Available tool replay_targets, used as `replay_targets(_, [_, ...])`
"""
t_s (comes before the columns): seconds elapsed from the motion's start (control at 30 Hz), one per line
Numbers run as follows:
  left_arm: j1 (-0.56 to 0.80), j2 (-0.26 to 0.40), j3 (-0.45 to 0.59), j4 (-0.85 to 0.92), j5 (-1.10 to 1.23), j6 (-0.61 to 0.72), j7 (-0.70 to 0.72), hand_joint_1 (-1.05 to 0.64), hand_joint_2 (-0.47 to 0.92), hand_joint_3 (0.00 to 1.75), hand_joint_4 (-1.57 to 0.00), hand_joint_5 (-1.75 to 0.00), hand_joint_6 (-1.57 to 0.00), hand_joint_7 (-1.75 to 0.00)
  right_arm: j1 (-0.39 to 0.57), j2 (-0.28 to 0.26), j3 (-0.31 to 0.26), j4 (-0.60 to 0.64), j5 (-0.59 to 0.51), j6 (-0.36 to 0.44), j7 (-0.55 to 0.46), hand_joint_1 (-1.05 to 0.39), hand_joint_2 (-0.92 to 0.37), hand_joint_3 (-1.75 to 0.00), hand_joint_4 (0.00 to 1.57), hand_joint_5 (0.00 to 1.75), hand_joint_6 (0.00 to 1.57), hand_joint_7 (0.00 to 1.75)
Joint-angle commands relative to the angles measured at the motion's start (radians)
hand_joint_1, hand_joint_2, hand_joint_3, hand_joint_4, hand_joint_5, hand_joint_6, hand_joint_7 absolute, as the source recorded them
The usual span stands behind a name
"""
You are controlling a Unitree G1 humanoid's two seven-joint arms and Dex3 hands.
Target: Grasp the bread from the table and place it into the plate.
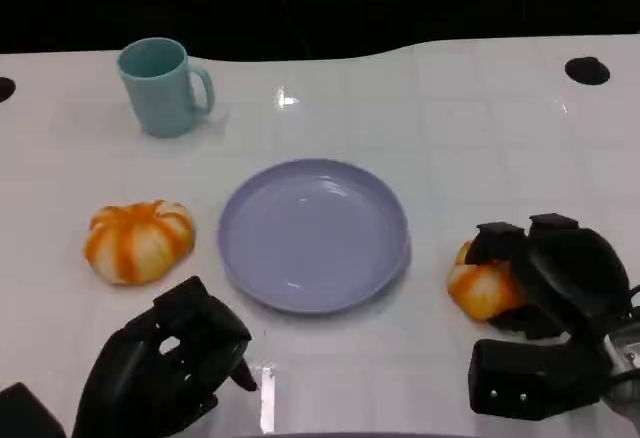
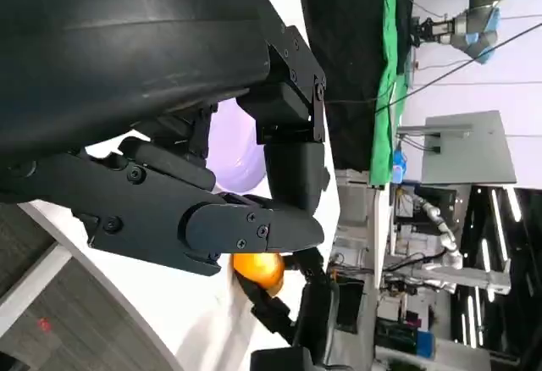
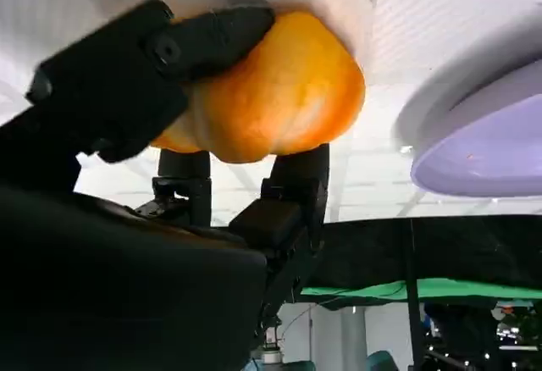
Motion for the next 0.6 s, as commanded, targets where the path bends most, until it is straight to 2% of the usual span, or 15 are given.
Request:
replay_targets(0.03, [0.005, 0.007, 0.004, 0.001, -0.002, -0.002, 0.000, -0.57, 0.92, 0.29, -0.61, -1.75, -0.60, -1.40, -0.038, -0.003, 0.005, 0.071, 0.015, -0.062, -0.120, -0.10, -0.45, -1.06, 0.92, 1.75, 0.84, 1.51])
replay_targets(0.3, [-0.002, 0.004, 0.004, 0.028, -0.002, -0.034, -0.012, -0.56, 0.92, 0.30, -0.62, -1.75, -0.60, -1.41, -0.069, 0.013, -0.009, 0.071, 0.062, -0.105, -0.184, -0.10, -0.40, -1.18, 0.94, 1.75, 0.75, 1.71])
replay_targets(0.6, [0.000, 0.006, -0.002, 0.026, 0.003, -0.035, -0.007, -0.56, 0.92, 0.31, -0.62, -1.75, -0.60, -1.42, -0.085, 0.044, -0.038, -0.040, 0.167, -0.187, -0.092, -0.05, -0.32, -1.35, 0.97, 1.75, 0.74, 1.73])
